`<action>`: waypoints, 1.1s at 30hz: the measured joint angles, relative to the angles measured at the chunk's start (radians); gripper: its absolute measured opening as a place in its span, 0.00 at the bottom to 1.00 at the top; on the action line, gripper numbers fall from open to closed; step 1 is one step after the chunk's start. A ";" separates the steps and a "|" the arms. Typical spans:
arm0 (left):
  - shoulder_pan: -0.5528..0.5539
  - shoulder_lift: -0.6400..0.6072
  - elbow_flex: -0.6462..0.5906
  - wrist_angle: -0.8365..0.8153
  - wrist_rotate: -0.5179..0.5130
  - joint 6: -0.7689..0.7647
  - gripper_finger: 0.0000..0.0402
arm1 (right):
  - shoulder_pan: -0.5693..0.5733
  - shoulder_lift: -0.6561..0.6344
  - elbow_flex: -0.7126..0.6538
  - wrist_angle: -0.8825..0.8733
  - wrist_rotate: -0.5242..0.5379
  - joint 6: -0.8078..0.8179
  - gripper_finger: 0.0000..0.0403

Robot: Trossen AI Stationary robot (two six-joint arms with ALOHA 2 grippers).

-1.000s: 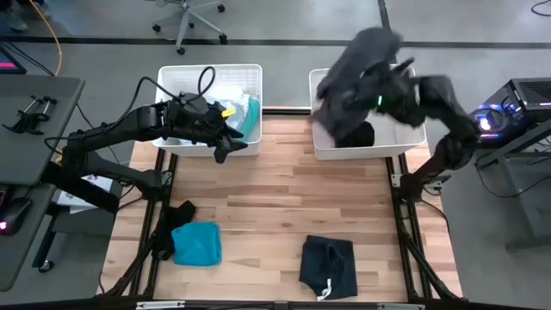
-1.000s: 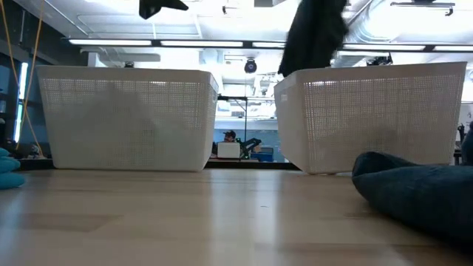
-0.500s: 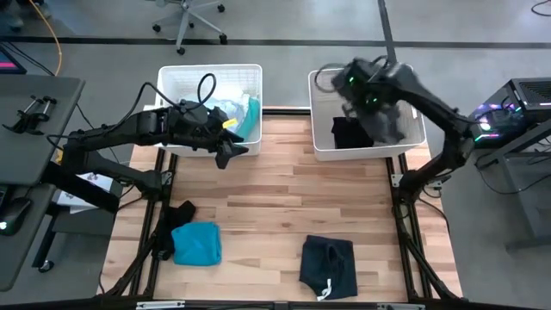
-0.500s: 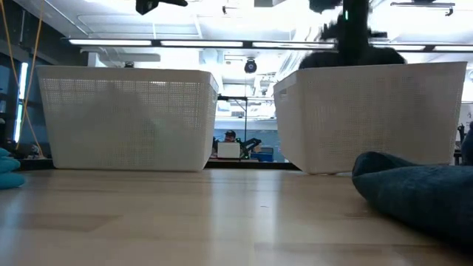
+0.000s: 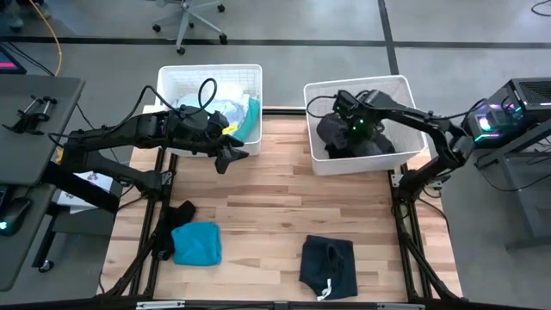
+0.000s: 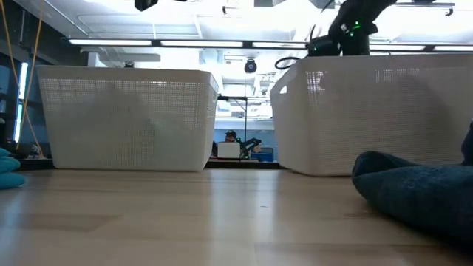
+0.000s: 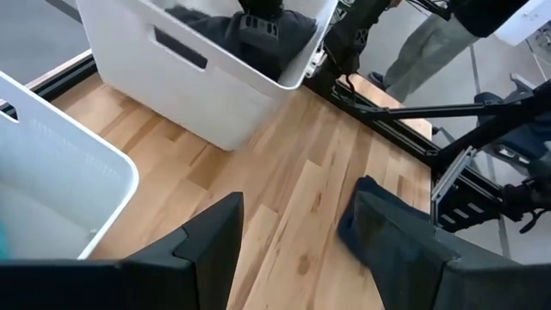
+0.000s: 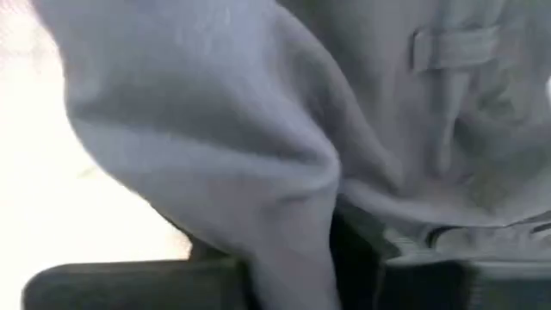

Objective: Sort clothes
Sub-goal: Put the gray shorts into the right white bin, then put the black shorts into the right white bin

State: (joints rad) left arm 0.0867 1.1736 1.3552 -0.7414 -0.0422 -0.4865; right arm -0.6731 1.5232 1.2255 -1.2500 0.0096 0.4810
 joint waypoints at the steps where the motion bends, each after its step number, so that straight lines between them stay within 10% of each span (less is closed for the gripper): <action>1: -0.002 0.000 0.000 0.000 0.000 0.004 0.53 | 0.004 -0.003 0.012 -0.003 -0.004 0.008 0.24; 8: -0.003 0.000 0.000 -0.001 0.000 0.018 0.53 | 0.032 -0.071 0.169 -0.029 0.095 0.088 0.48; 16: -0.003 0.000 0.000 -0.002 0.001 0.027 0.53 | 0.156 -0.230 0.367 -0.045 0.302 0.174 0.52; 33: -0.003 0.000 0.000 0.001 -0.033 0.033 0.53 | 0.946 -0.360 0.193 0.412 0.739 0.171 0.52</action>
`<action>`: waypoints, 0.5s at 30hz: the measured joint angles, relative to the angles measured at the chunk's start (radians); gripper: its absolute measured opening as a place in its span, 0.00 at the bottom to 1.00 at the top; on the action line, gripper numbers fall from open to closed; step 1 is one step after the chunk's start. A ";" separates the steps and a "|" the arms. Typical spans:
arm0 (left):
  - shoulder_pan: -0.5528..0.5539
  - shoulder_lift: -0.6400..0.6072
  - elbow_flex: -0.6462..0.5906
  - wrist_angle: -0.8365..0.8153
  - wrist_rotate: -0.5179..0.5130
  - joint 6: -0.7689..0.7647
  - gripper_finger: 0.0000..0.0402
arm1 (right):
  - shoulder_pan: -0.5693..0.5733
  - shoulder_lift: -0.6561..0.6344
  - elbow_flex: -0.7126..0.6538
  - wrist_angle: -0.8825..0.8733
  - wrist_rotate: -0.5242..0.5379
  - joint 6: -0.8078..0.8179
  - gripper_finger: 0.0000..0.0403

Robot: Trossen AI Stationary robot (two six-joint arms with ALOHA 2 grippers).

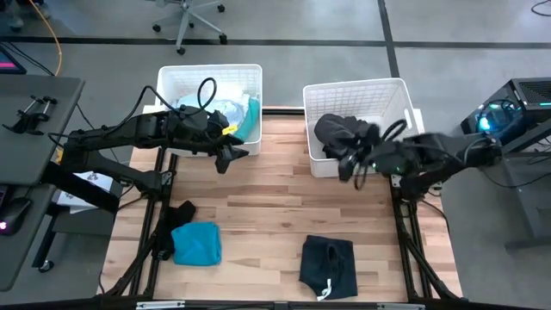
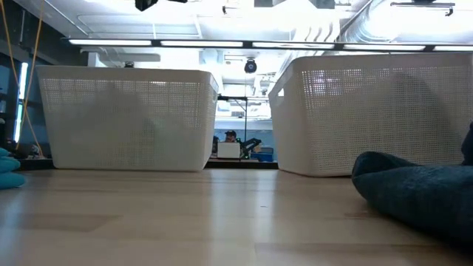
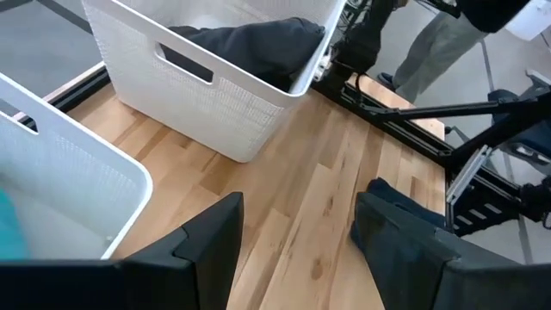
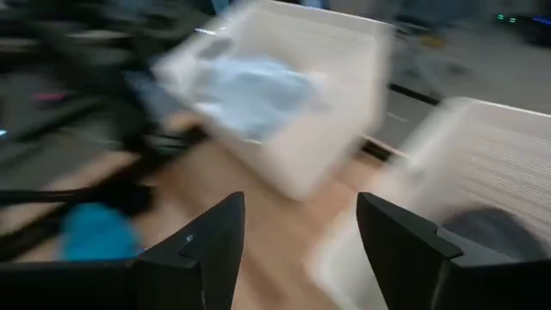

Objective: Sort clothes
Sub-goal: Put the black shorts into the right white bin

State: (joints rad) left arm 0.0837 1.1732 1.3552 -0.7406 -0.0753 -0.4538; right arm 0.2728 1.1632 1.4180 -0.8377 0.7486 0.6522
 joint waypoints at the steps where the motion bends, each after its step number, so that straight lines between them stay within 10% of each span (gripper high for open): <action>1: 0.000 0.000 0.000 0.003 -0.002 -0.004 0.53 | 0.032 0.012 0.000 0.056 -0.007 -0.023 0.52; 9: -0.012 0.000 0.000 0.006 0.018 0.011 0.53 | 0.224 0.098 0.092 0.317 -0.030 -0.064 0.52; 15: -0.030 0.000 0.000 0.006 0.019 0.022 0.53 | 0.306 0.170 0.159 0.244 -0.195 0.230 0.52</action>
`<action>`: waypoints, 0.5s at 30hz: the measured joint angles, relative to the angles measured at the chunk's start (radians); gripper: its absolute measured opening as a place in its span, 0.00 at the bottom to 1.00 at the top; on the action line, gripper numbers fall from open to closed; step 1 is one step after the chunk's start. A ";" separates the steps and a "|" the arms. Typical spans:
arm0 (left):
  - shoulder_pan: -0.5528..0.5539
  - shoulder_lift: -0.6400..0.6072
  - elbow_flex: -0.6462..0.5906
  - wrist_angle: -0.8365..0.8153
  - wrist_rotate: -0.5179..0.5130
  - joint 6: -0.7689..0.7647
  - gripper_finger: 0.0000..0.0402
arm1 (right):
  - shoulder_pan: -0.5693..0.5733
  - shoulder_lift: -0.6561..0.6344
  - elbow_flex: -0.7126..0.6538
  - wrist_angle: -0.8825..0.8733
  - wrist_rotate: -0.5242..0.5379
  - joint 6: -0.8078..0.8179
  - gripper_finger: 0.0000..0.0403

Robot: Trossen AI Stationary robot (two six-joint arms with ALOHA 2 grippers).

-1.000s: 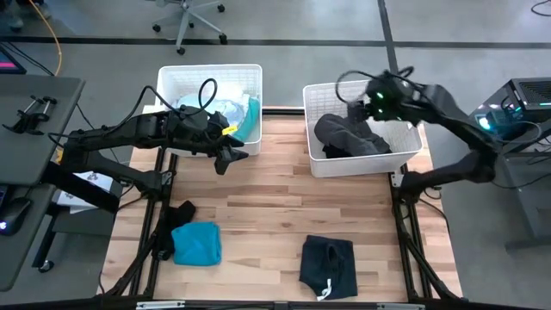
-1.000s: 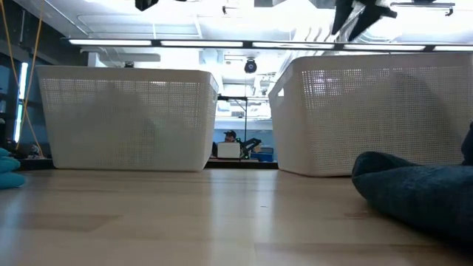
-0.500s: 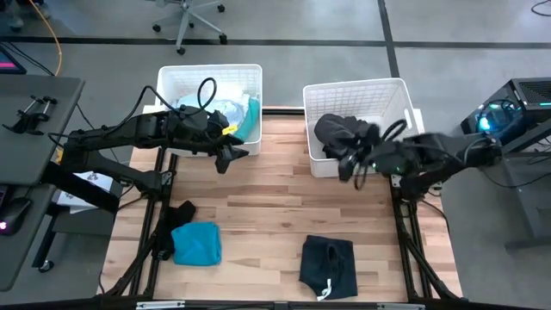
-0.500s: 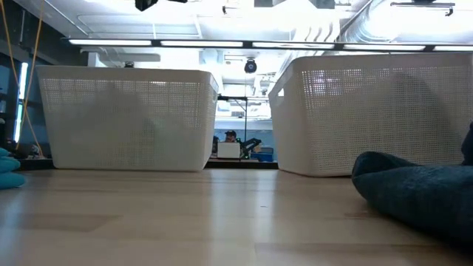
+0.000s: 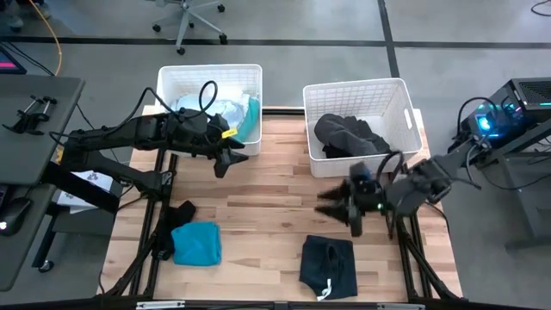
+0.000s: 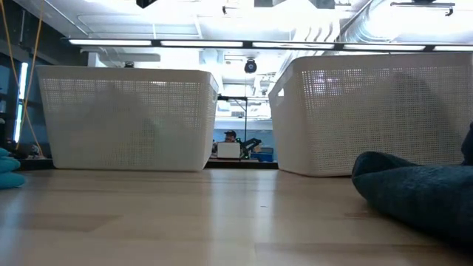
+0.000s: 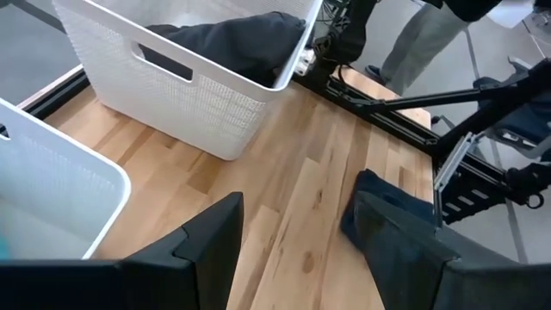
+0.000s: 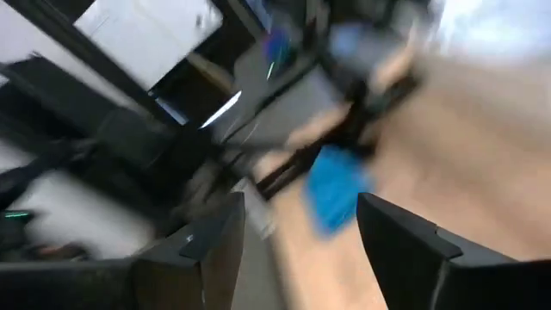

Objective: Sort clothes
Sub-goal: Put the black shorts into the right white bin

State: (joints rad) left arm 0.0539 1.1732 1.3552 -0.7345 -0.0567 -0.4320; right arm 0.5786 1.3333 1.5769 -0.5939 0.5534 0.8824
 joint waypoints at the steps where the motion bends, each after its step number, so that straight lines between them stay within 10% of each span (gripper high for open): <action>1: -0.004 0.000 0.000 0.000 0.000 0.000 0.53 | 0.007 0.009 0.001 -0.018 -0.046 0.088 0.52; 15: -0.036 0.000 0.000 0.000 -0.005 0.042 0.53 | 0.092 0.358 -0.003 -0.525 -0.509 0.774 0.52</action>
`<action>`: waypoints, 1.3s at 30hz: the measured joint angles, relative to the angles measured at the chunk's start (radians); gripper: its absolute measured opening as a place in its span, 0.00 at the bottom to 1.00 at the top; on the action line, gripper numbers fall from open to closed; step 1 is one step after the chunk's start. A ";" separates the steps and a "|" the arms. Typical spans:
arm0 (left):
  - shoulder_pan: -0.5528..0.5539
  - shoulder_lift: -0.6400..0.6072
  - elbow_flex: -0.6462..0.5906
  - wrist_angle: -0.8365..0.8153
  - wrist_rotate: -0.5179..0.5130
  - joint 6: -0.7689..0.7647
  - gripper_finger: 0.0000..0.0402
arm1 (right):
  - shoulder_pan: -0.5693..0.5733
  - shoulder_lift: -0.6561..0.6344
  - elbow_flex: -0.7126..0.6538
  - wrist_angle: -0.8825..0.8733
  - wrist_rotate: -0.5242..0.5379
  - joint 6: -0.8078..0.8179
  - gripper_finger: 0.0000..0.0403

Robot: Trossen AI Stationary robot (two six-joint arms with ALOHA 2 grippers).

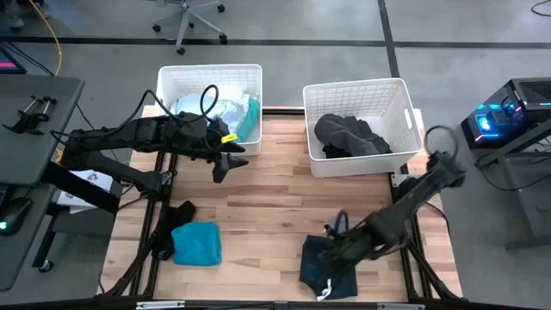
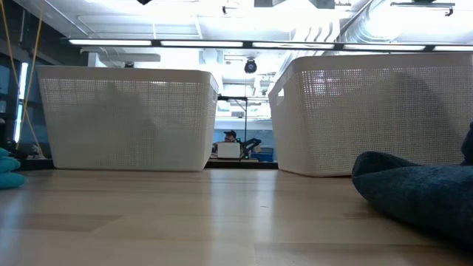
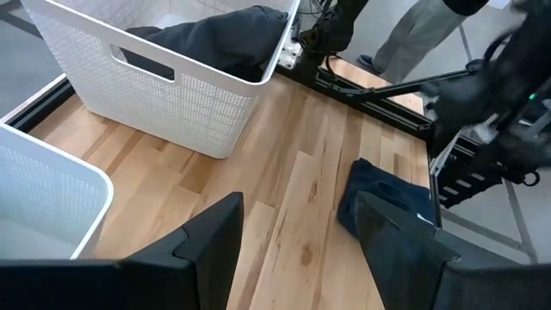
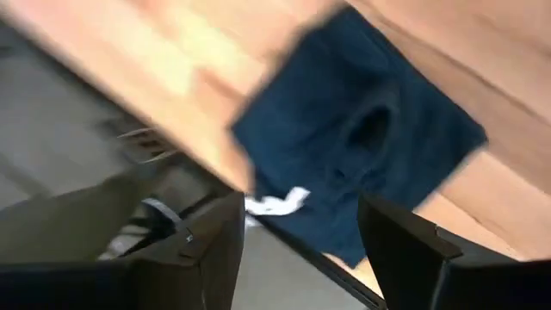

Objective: Sort clothes
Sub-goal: Put the black shorts into the right white bin

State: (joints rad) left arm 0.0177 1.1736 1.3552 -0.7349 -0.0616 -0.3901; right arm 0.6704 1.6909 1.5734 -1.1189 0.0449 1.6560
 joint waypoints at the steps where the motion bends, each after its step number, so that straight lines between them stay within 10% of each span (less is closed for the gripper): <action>1: 0.000 0.000 0.000 0.000 0.000 0.000 0.53 | -0.002 0.032 0.000 -0.007 -0.023 0.022 0.52; 14: 0.000 0.000 0.000 0.000 -0.002 0.008 0.53 | -0.043 0.413 0.000 0.056 -0.234 -0.010 0.51; 20: 0.000 0.000 0.000 0.000 -0.002 0.001 0.53 | -0.049 0.500 0.006 0.154 -0.260 -0.059 0.34; 26: 0.000 0.000 0.000 0.000 -0.002 -0.002 0.53 | -0.036 0.503 0.009 0.103 -0.205 -0.060 0.05; 39: 0.000 0.000 0.000 0.009 -0.002 -0.018 0.53 | -0.006 0.205 -0.003 -0.084 0.147 0.086 0.02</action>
State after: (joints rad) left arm 0.0181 1.1736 1.3555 -0.7261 -0.0631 -0.4084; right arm 0.6642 1.8960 1.5702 -1.2030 0.1920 1.7415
